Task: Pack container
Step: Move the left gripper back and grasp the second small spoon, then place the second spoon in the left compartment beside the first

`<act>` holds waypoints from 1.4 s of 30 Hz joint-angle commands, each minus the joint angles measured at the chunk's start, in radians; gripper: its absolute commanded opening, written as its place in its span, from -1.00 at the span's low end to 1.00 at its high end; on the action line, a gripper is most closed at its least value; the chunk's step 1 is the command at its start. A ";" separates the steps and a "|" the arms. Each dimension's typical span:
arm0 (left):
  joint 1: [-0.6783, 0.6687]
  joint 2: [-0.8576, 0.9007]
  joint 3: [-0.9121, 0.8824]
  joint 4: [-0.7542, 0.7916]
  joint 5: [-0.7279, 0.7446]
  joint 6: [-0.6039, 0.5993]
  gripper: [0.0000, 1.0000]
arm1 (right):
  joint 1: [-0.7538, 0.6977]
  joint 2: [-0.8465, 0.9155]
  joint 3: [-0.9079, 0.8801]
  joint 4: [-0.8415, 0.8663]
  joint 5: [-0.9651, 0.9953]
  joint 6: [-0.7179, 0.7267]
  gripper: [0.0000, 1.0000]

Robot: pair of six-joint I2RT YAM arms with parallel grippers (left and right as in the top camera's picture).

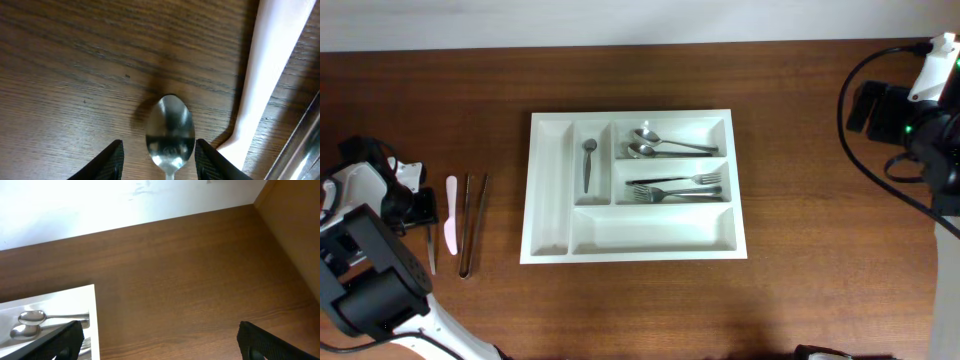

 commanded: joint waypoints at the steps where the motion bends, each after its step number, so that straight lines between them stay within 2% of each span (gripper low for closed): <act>1: 0.003 0.009 -0.010 0.003 -0.003 0.014 -0.04 | -0.004 0.000 -0.002 0.003 -0.005 0.008 0.97; 6: 0.003 0.012 -0.022 0.003 -0.003 0.014 -0.04 | -0.004 0.000 -0.002 0.003 -0.005 0.008 0.97; 9: 0.003 0.014 -0.023 -0.001 -0.003 0.014 -0.24 | -0.004 0.000 -0.002 0.003 -0.005 0.008 0.97; 11: 0.003 0.014 -0.023 -0.002 -0.003 0.014 -0.44 | -0.004 0.000 -0.002 0.003 -0.005 0.008 0.97; 18: 0.003 0.014 -0.023 -0.005 -0.003 0.010 -0.64 | -0.004 0.000 -0.002 0.003 -0.005 0.008 0.97; 20: 0.003 0.014 -0.023 -0.005 -0.003 0.010 -0.78 | -0.004 0.000 -0.002 0.003 -0.005 0.008 0.97; 25: 0.003 0.014 -0.023 -0.005 -0.003 0.006 -0.96 | -0.004 0.000 -0.002 0.003 -0.005 0.008 0.97; 31: 0.003 0.014 -0.021 -0.008 -0.003 -0.008 -0.96 | -0.004 0.000 -0.002 0.003 -0.005 0.008 0.97; 34: 0.002 0.008 0.017 -0.069 -0.003 -0.034 -0.96 | -0.004 0.000 -0.002 0.003 -0.005 0.008 0.97; 39: -0.025 -0.027 0.208 -0.266 0.002 -0.076 -0.96 | -0.004 0.000 -0.002 0.003 -0.005 0.008 0.97; 42: -0.066 -0.061 0.332 -0.351 0.060 -0.077 -0.97 | -0.004 0.000 -0.002 0.003 -0.005 0.008 0.97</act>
